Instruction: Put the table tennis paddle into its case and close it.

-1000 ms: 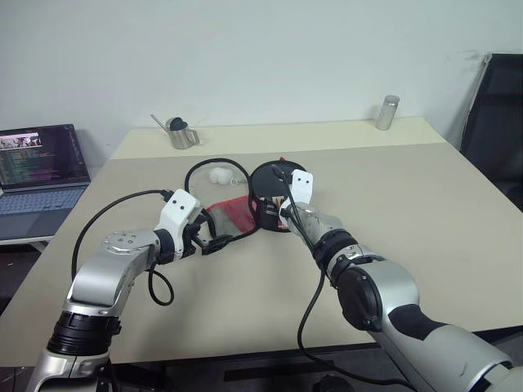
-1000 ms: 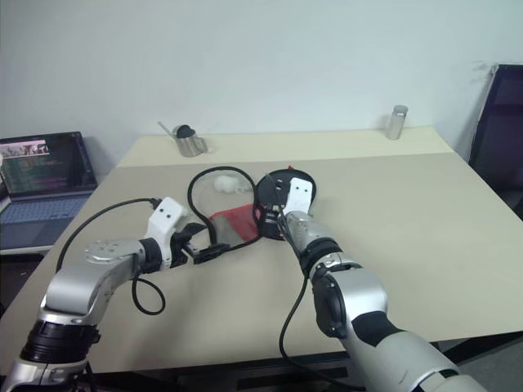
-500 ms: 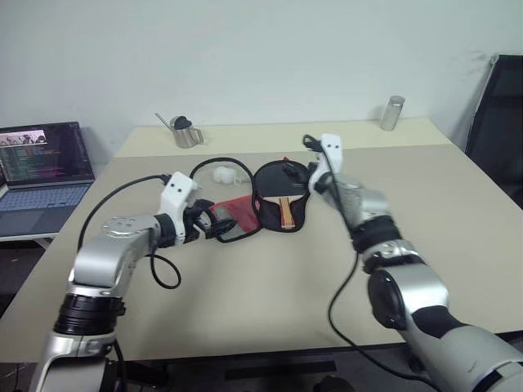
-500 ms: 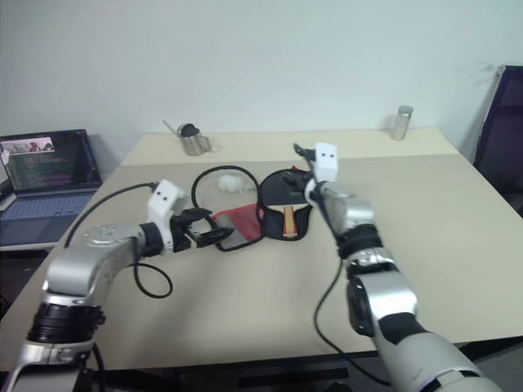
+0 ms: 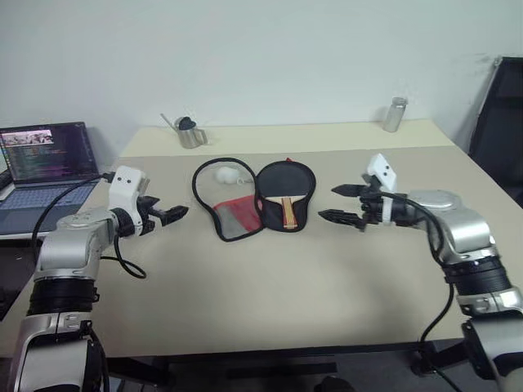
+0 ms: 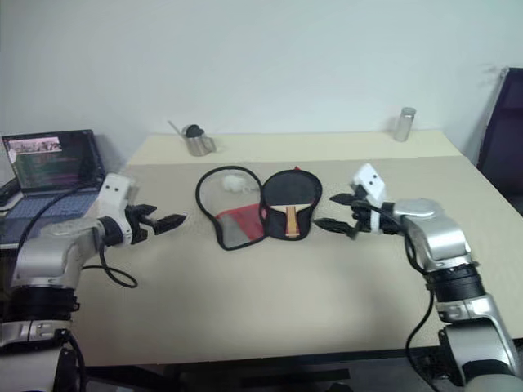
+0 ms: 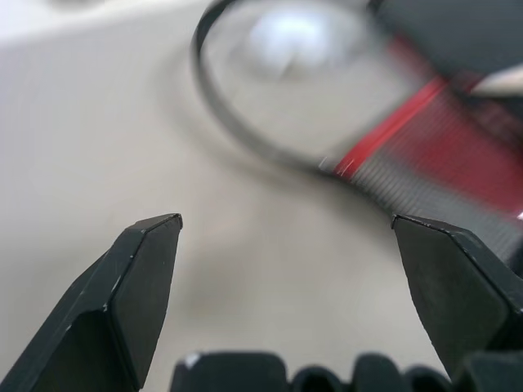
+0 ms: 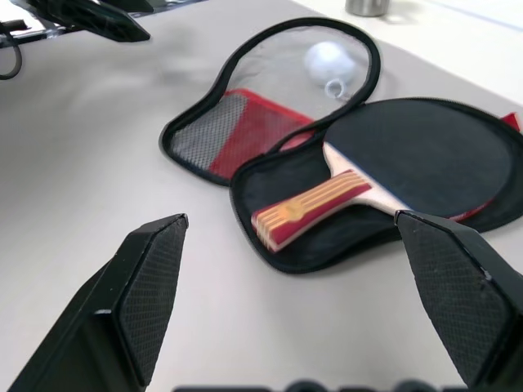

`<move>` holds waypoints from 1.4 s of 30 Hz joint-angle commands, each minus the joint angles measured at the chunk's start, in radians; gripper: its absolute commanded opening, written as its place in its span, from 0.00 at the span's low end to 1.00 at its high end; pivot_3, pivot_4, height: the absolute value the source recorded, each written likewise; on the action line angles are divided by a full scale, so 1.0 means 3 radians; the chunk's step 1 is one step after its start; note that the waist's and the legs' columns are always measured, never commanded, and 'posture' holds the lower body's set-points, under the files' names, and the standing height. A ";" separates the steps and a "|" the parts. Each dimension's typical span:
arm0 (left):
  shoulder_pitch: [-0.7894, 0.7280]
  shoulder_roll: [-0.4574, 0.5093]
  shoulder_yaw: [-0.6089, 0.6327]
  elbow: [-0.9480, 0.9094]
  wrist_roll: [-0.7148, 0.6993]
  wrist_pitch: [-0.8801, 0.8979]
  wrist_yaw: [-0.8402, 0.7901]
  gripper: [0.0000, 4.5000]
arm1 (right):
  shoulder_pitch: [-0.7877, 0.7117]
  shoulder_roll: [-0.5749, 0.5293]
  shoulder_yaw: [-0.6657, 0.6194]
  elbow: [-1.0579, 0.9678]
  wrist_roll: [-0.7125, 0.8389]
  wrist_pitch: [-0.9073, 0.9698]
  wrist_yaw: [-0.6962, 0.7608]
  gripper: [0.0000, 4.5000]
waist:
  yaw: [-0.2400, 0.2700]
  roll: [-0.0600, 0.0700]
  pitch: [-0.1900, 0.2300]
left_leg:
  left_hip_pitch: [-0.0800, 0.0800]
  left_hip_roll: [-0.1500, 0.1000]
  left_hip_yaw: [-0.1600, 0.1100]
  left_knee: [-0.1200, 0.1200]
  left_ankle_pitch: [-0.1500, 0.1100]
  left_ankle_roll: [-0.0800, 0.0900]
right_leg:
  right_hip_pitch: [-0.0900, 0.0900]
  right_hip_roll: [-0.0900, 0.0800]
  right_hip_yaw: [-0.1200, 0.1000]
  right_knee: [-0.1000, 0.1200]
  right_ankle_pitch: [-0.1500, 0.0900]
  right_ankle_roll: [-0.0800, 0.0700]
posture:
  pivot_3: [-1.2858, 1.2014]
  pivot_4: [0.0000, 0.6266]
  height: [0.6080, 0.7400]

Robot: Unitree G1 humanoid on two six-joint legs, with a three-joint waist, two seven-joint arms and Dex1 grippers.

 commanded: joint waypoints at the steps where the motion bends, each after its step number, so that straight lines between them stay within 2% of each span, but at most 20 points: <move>1: -0.0224 0.0078 -0.0062 0.0187 0.0171 -0.0075 0.0062 1.00 | -0.0039 -0.0127 -0.0206 -0.0215 0.0206 -0.0069 0.0209 0.99 | 0.0021 -0.0003 0.0002 | -0.0001 0.0000 -0.0001 0.0000 0.0000 0.0000 | 0.0000 0.0000 -0.0001 -0.0001 0.0000 0.0000 | 0.52 0.24 1.00; 5: -0.0346 -0.0072 -0.0143 0.0360 0.0231 -0.0057 0.0135 1.00 | -0.0079 -0.0201 -0.0255 -0.0215 0.0208 -0.0112 0.0233 0.99 | 0.0043 -0.0009 0.0004 | -0.0001 0.0000 0.0000 0.0000 0.0000 0.0000 | 0.0001 -0.0001 0.0000 -0.0002 0.0000 0.0000 | 0.52 0.24 1.00; 8: -0.0458 -0.0217 -0.0186 0.0506 0.0282 -0.0111 0.0191 0.86 | -0.0105 -0.0190 -0.0232 -0.0210 0.0130 -0.0217 0.0150 1.00 | 0.0060 -0.0010 0.0004 | -0.0002 -0.0001 -0.0002 0.0000 0.0000 0.0000 | 0.0001 -0.0001 -0.0002 -0.0002 0.0000 0.0000 | 0.52 0.24 1.00; 11: -0.0614 -0.0333 -0.0265 0.0735 0.0397 -0.0250 0.0245 0.62 | -0.0235 -0.0076 -0.0230 -0.0069 0.0059 -0.0282 -0.0055 1.00 | 0.0054 -0.0015 0.0007 | -0.0003 -0.0001 -0.0001 0.0002 0.0000 -0.0001 | 0.0000 -0.0001 -0.0002 -0.0001 0.0000 0.0000 | 0.52 0.24 1.00; 18: -0.0913 -0.0588 -0.0339 0.1150 0.0521 -0.0463 0.0303 0.03 | -0.0245 -0.0057 -0.0186 -0.0032 0.0034 -0.0364 -0.0040 1.00 | 0.0055 -0.0020 0.0009 | -0.0005 -0.0001 0.0001 0.0002 0.0000 -0.0001 | -0.0001 -0.0002 -0.0002 -0.0005 0.0000 0.0000 | 0.52 0.24 1.00; 19: -0.0927 -0.0636 -0.0338 0.1163 0.0520 -0.0470 0.0314 0.01 | -0.0235 -0.0061 -0.0189 -0.0047 0.0042 -0.0360 -0.0035 1.00 | 0.0057 -0.0020 0.0009 | -0.0006 -0.0002 0.0000 0.0002 0.0000 -0.0001 | -0.0001 -0.0002 -0.0002 -0.0005 0.0000 0.0000 | 0.52 0.24 1.00; 27: -0.0992 -0.0979 -0.0303 0.1289 0.0573 -0.0430 0.0613 0.01 | -0.0193 -0.0065 -0.0223 -0.0110 0.0040 -0.0358 -0.0102 1.00 | 0.0054 -0.0021 0.0010 | -0.0006 -0.0001 0.0000 0.0002 0.0001 -0.0001 | -0.0001 -0.0002 -0.0002 -0.0003 0.0000 0.0000 | 0.52 0.24 1.00; 37: -0.1027 -0.1225 -0.0277 0.1388 0.0564 -0.0504 0.0789 0.01 | -0.0166 -0.0081 -0.0217 -0.0145 0.0040 -0.0347 -0.0145 1.00 | 0.0058 -0.0022 0.0010 | -0.0006 -0.0002 0.0001 0.0003 0.0001 -0.0001 | -0.0001 -0.0003 -0.0002 -0.0003 0.0000 0.0000 | 0.52 0.24 1.00; 42: -0.0980 -0.1337 -0.0244 0.1259 0.0537 -0.0813 0.0800 0.01 | -0.0172 -0.0086 -0.0214 -0.0150 0.0029 -0.0356 -0.0170 1.00 | 0.0066 -0.0023 0.0011 | -0.0006 -0.0002 0.0000 0.0003 0.0001 -0.0001 | -0.0001 -0.0003 -0.0003 -0.0003 0.0000 0.0000 | 0.52 0.24 1.00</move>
